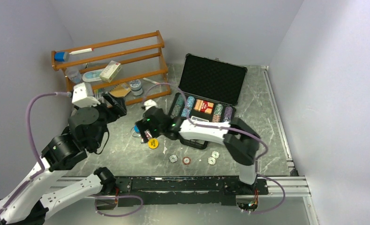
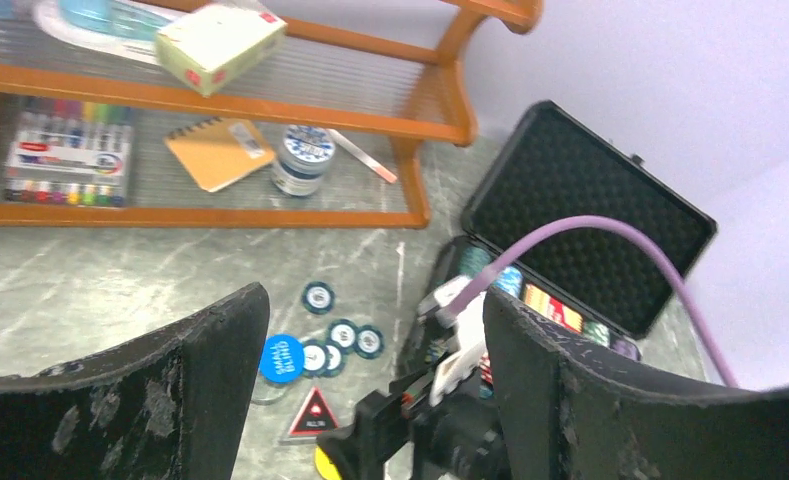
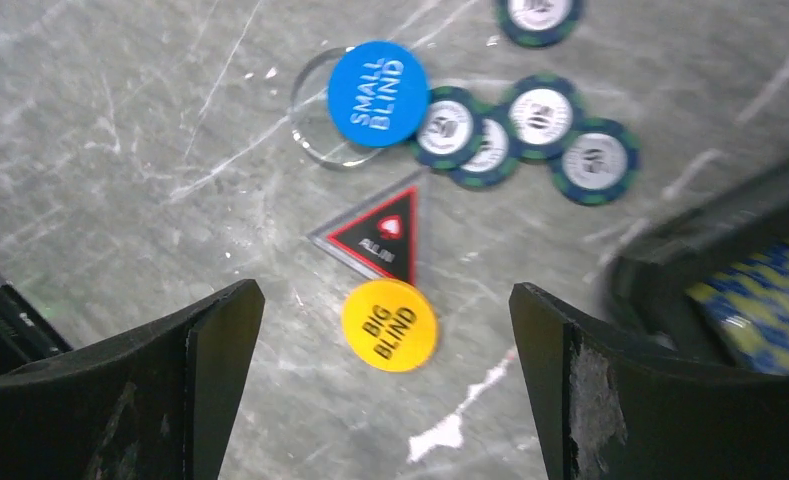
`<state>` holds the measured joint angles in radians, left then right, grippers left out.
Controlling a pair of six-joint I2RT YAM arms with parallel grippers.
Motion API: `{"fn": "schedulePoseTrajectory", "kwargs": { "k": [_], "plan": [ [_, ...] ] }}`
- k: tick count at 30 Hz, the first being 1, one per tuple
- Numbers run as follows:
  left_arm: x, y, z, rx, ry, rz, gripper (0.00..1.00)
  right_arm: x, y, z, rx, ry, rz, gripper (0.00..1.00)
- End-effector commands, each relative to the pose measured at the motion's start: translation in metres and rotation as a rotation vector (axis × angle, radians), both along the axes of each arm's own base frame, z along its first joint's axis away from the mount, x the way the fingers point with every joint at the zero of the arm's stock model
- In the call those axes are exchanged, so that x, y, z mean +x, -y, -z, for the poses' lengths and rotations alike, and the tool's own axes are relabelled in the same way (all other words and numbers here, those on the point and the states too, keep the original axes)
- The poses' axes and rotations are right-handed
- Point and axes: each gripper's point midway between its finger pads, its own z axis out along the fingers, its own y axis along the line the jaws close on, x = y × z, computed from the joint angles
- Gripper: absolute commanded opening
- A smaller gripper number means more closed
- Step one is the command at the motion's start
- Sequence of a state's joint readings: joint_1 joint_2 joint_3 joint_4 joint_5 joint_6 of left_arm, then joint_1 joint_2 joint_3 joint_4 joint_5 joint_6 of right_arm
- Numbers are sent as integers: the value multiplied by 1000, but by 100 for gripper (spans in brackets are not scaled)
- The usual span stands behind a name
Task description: Pack up texas hold em set
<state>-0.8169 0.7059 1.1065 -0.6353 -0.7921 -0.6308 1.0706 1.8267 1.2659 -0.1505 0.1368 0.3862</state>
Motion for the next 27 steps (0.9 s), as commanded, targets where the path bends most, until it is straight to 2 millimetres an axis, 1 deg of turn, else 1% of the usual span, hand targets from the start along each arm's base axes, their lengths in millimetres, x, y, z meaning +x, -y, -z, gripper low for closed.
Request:
{"fn": "schedulePoseTrajectory", "kwargs": {
  "k": [1, 3, 5, 10, 15, 20, 24, 27],
  "plan": [
    [-7, -40, 16, 103, -17, -151, 83, -12, -14, 27, -201, 48, -50, 100],
    [-11, -48, 18, 99, -18, -178, 83, -14, -20, 36, -221, 44, -60, 100],
    [-14, -53, 18, 96, -10, -195, 84, -13, -23, 52, -248, 27, -61, 100],
    [-17, -59, 21, 74, 7, -212, 85, -14, -31, 70, -279, 8, -92, 100],
    [-14, -56, 24, 84, -4, -211, 85, -11, -36, 81, -302, 11, -100, 99],
    [-14, -58, 28, 103, -29, -232, 85, -6, -40, 85, -313, 28, -96, 92],
    [-13, -57, 29, 103, -29, -233, 85, -5, -38, 88, -320, 34, -87, 87],
    [-13, -57, 30, 101, -25, -232, 85, -5, -37, 92, -326, 36, -88, 82]
  ]
}}
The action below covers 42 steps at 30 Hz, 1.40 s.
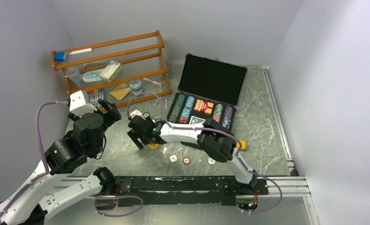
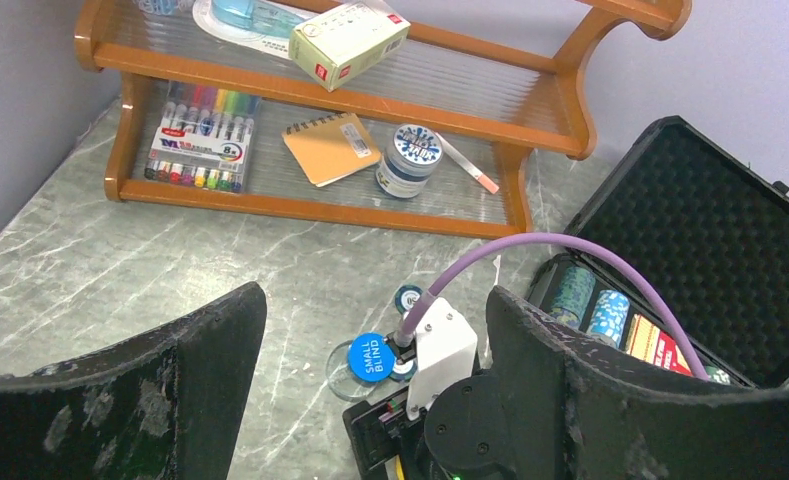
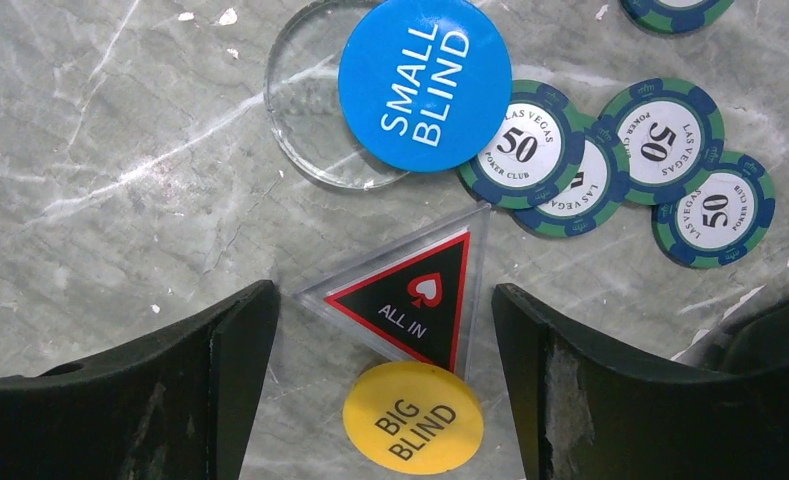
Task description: Pack up texas hold em set
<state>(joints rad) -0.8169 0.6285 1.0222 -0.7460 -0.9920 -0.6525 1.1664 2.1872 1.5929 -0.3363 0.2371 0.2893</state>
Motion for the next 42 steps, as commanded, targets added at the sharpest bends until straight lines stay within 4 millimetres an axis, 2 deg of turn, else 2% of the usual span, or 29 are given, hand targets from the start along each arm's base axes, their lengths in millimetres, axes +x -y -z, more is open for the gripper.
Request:
{"fn": "schedulePoseTrajectory", "kwargs": {
  "k": [1, 6, 10, 15, 19, 20, 22, 25, 30, 33, 35, 39, 42],
  "plan": [
    [-1, -8, -2, 0, 13, -37, 85, 4, 8, 16, -56, 15, 7, 80],
    [-1, -9, -1, 1, 8, -48, 85, 4, 9, 23, -61, 13, 17, 69],
    [-2, -10, -1, -2, 8, -51, 85, 5, 2, 10, -8, 26, 3, 65],
    [-2, -9, -3, -15, 26, -39, 87, 1, -19, -28, 144, 38, -70, 63],
    [-3, -9, -2, -18, 36, -34, 88, 6, -28, -66, 263, 90, -74, 62],
    [-2, -9, -2, -21, 38, -34, 88, 11, -27, -72, 289, 103, -61, 62],
    [-2, -8, -2, -19, 36, -34, 88, 22, -23, -99, 363, 142, -25, 62],
    [1, -4, 0, -11, 29, -24, 89, 44, -13, -116, 413, 171, 69, 61],
    [6, 2, 5, 16, 8, -10, 90, 80, 28, -141, 457, 252, 228, 60],
    [8, 6, 7, 33, -4, -2, 91, 103, 71, -157, 463, 295, 356, 61],
    [10, 9, 8, 43, -10, 4, 91, 118, 105, -160, 448, 311, 443, 61],
    [13, 13, 11, 64, -24, 13, 91, 143, 179, -150, 369, 330, 618, 61],
    [14, 13, 12, 73, -33, 9, 91, 152, 218, -142, 331, 326, 707, 62]
  ]
}}
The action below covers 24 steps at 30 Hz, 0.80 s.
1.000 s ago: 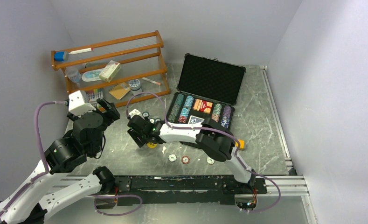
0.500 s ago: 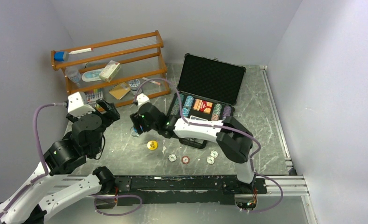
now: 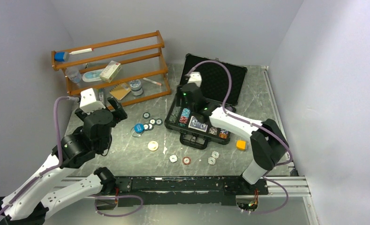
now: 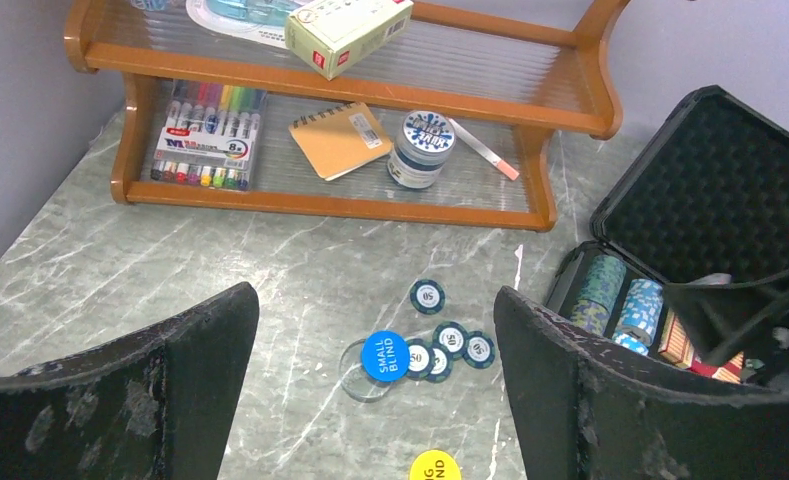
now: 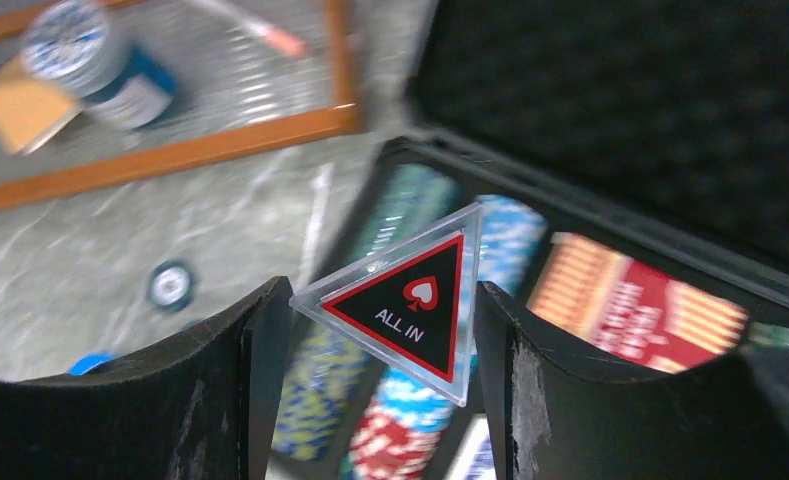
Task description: Pack up texas hold em set
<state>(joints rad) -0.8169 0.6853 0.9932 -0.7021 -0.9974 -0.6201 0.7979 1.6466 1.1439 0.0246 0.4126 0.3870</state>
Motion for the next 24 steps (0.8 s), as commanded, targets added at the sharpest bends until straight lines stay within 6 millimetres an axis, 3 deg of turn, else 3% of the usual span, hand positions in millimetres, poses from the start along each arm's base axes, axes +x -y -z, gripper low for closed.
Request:
{"fn": "schedulePoseTrajectory", "kwargs": {
  "k": [1, 4, 9, 17, 24],
  "plan": [
    [3, 4, 0, 13, -1, 10, 91, 14, 64, 8, -24, -30, 183, 62],
    [5, 6, 2, 22, -5, 17, 92, 24, 91, 20, -37, -66, 246, 63],
    [7, 8, 5, 38, -21, 12, 92, 32, 112, 45, -76, -147, 280, 63],
    [8, 7, 5, 44, -22, 6, 92, 30, 125, 66, -148, -189, 286, 66],
    [7, 7, 5, 39, -16, 12, 92, 27, 125, 80, -189, -230, 252, 70]
  ]
}}
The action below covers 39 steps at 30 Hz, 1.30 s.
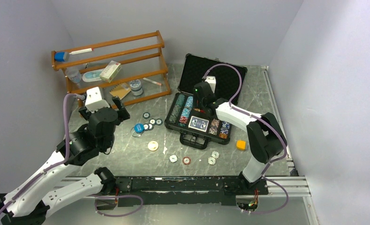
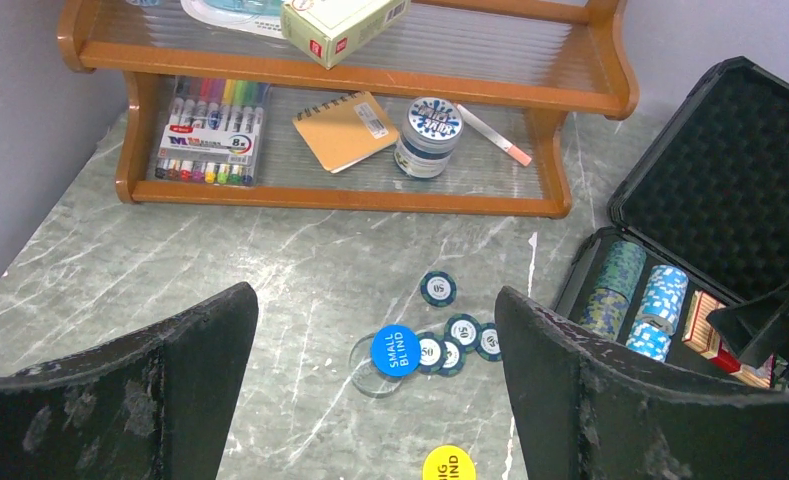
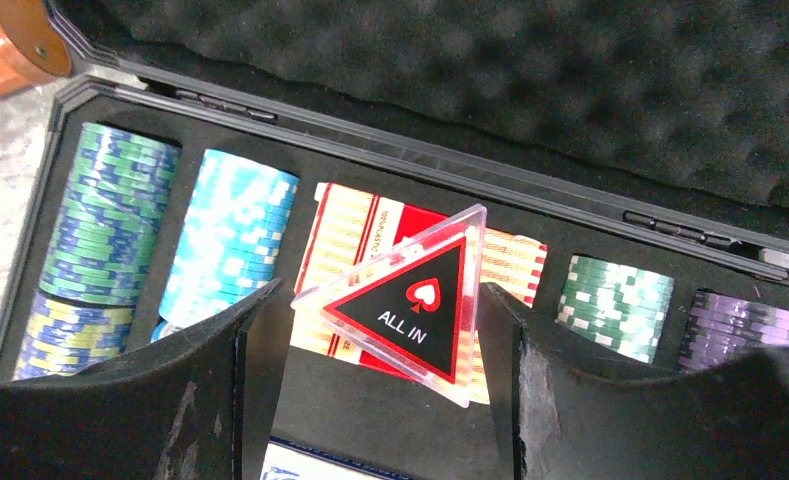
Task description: Pack up texas hold em set
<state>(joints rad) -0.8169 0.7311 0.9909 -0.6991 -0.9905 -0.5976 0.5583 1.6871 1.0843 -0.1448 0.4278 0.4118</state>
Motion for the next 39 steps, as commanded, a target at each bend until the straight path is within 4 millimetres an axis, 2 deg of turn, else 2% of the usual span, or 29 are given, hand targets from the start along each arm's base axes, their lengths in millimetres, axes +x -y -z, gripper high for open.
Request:
{"fn": "schedulePoseTrajectory", "kwargs": {
  "k": [1, 6, 12, 15, 19, 23, 28, 30, 33, 36, 39],
  "plan": [
    [1, 0, -4, -14, 22, -1, 92, 0, 2, 9, -31, -31, -20, 70],
    [2, 0, -3, -7, 18, -3, 92, 0, -1, 7, -52, -25, -78, 74],
    [3, 2, -1, 6, 8, -1, 92, 2, 3, 3, -75, -37, -57, 83],
    [4, 2, -1, 5, 8, -2, 92, 1, -2, -8, -47, -24, -66, 84],
    [3, 1, -3, -1, 15, -3, 92, -5, -15, -34, -2, 21, -102, 86],
    [1, -3, -14, -31, 43, -12, 90, -19, -56, -52, 62, 58, -213, 86],
    [1, 2, -52, -118, 158, 29, 87, -56, -141, -69, 171, 112, -414, 72],
    [1, 4, -63, -127, 188, 55, 87, -71, -172, -70, 234, 110, -495, 64],
    [1, 7, -72, -132, 203, 77, 87, -92, -214, -62, 306, 68, -598, 56],
    [0, 6, -73, -133, 196, 77, 88, -114, -251, -36, 311, -8, -684, 52],
    [-1, 3, -70, -126, 190, 66, 88, -132, -277, -13, 278, -53, -731, 53]
  ]
}}
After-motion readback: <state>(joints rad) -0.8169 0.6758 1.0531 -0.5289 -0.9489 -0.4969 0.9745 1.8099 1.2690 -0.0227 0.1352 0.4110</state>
